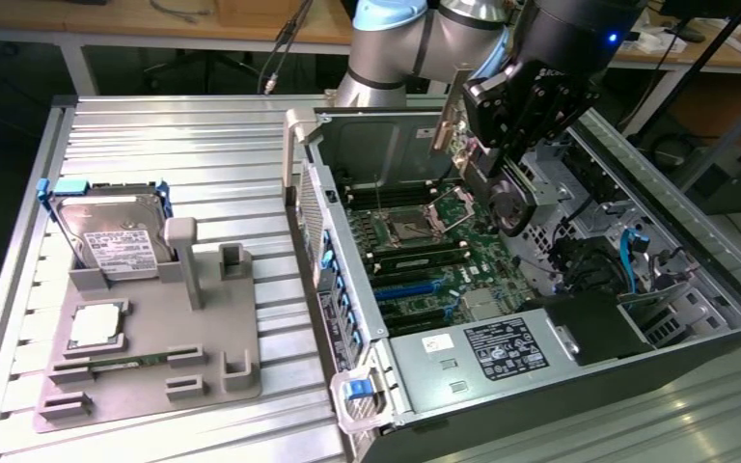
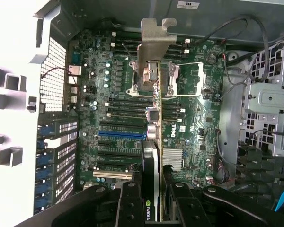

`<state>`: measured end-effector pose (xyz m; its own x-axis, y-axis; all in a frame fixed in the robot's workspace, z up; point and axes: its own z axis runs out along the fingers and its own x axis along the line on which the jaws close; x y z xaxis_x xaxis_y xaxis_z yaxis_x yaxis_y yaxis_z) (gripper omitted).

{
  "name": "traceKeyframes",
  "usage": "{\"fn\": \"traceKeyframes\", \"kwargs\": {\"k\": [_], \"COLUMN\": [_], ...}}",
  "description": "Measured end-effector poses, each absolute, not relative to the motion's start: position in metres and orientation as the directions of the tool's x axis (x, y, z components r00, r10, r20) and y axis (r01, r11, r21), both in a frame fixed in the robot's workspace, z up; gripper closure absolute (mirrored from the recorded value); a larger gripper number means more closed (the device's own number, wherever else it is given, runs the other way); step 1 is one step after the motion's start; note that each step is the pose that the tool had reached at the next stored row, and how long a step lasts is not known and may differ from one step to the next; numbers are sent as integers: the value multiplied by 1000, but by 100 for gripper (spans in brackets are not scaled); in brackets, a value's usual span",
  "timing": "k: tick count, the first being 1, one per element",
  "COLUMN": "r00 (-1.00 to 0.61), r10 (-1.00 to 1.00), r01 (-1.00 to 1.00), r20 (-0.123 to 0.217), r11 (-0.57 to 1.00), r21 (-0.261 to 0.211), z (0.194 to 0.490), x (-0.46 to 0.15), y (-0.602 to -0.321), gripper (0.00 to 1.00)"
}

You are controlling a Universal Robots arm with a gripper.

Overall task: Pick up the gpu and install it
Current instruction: 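Insert the gpu into the slot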

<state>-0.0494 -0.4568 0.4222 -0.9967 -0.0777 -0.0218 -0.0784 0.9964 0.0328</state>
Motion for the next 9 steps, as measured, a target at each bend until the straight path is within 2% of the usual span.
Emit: {"fn": "traceKeyframes", "kwargs": {"k": [9], "r00": [-995], "r10": [-92], "r01": [-93], "r20": [-22], "r11": [995], "r21": [33], "z": [422], "x": [-49], "y": [-457], "gripper": [73]}}
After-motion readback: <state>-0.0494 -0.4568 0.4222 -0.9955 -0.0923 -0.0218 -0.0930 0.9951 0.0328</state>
